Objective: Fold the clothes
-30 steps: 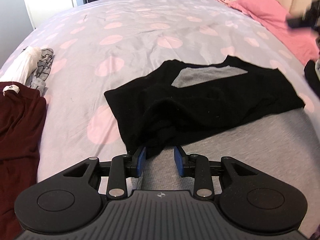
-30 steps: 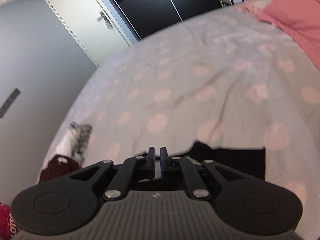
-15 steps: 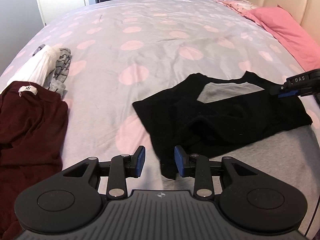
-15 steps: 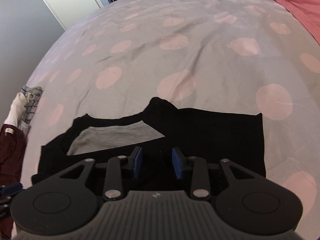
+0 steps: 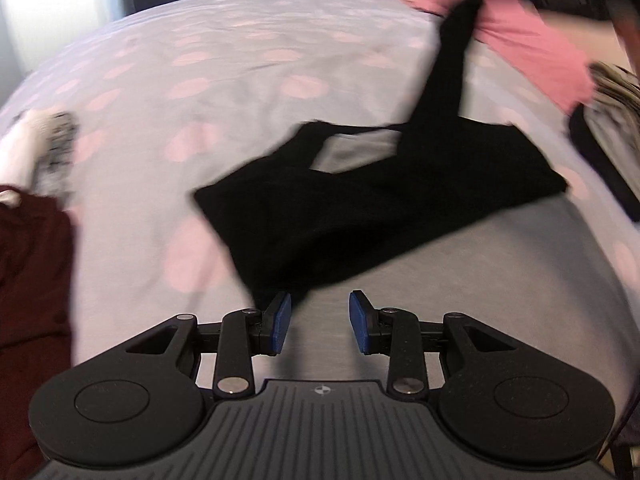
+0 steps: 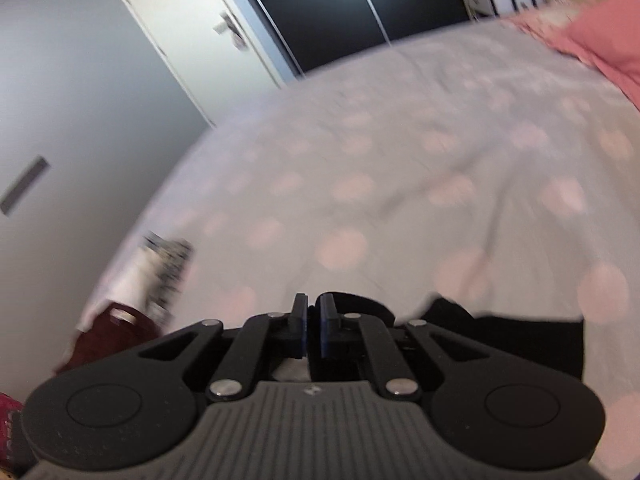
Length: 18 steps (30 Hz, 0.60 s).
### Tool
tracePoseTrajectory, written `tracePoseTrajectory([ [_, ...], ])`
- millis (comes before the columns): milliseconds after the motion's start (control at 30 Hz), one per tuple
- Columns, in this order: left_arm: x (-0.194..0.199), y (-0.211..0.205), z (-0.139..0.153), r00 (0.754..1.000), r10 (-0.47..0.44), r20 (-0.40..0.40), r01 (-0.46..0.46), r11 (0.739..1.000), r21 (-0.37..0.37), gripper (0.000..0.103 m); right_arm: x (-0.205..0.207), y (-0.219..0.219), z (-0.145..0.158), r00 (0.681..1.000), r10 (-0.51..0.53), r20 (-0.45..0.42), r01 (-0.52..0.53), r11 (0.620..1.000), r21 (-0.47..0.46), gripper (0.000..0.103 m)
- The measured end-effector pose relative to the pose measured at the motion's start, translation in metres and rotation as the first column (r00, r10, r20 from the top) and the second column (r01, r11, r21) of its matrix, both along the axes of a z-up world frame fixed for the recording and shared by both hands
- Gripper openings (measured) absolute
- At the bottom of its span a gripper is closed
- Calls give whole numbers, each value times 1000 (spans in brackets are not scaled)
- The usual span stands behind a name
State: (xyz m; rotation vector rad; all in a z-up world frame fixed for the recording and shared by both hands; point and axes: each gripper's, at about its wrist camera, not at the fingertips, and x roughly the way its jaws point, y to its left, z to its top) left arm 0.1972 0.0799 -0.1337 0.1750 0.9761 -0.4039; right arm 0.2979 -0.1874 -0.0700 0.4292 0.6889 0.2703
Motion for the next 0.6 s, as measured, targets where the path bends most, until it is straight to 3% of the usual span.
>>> tracePoseTrajectory([
  [133,-6,-22,-11,997,-79,21,79,997,-14,30,-10,13,45,991,26,132,-36,997,73,7],
  [333,-10,-35,-13,990,-128,57,131,991,-41,30,-18,24,93,966,37,257,-80,984,161,7],
  [500,-10,-36,-25,992,-123,37,123,992,-12,30,-20,28,118,953,41,301,-117,964,239,7],
  [600,-7,-28,-29,997,-74,31,73,997,18,30,-23,33,133,942,50,331,-140,957,253,7],
])
